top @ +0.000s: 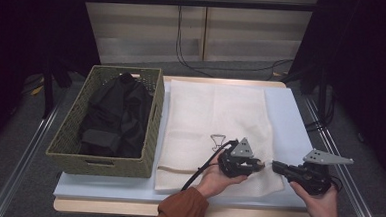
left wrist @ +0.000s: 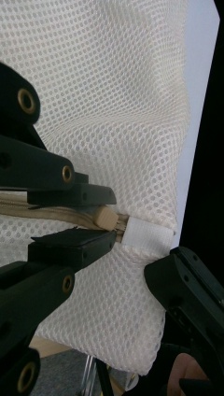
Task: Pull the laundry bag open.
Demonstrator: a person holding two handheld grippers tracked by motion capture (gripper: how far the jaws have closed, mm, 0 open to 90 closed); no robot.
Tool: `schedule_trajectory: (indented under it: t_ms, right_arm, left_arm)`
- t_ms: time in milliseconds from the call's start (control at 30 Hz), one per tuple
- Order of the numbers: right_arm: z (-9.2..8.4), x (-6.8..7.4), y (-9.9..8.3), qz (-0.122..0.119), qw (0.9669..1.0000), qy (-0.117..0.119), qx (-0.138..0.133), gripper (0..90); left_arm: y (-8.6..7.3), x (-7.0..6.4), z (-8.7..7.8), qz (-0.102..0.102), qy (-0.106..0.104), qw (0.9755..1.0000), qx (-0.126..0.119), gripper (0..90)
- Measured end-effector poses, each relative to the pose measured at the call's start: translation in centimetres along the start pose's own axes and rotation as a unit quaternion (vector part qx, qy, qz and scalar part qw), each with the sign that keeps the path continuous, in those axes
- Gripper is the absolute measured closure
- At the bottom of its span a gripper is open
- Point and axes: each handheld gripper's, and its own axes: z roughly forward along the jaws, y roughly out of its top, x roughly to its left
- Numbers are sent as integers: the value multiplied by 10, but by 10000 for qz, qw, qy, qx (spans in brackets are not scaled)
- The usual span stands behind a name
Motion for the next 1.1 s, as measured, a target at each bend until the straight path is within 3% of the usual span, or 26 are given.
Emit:
schedule_trajectory:
  t_ms: [300,333,467,700,833,1000,1100]
  right_arm:
    - [-1,0,1,-47,10000,-6,28,875]
    - [-1,0,1,-37,10000,-15,13,875]
    - [0,1,1,-49,10000,-27,38,875]
    - [0,0,0,-52,10000,-16,76,875]
    - [0,0,0,-56,10000,-8,74,874]
    - [0,0,0,-58,10000,-1,73,874]
    - [0,1,1,-78,9999,8,70,874]
  left_arm:
    - [5,-2,1,317,122,9993,176,751]
    - [6,-2,1,338,47,9992,226,758]
    - [7,-4,3,475,116,9984,266,783]
    - [6,-6,5,524,234,9979,287,755]
    - [6,-5,5,533,202,9980,288,728]
    - [5,-7,8,566,184,9978,294,787]
    - [4,-8,9,545,208,9978,328,764]
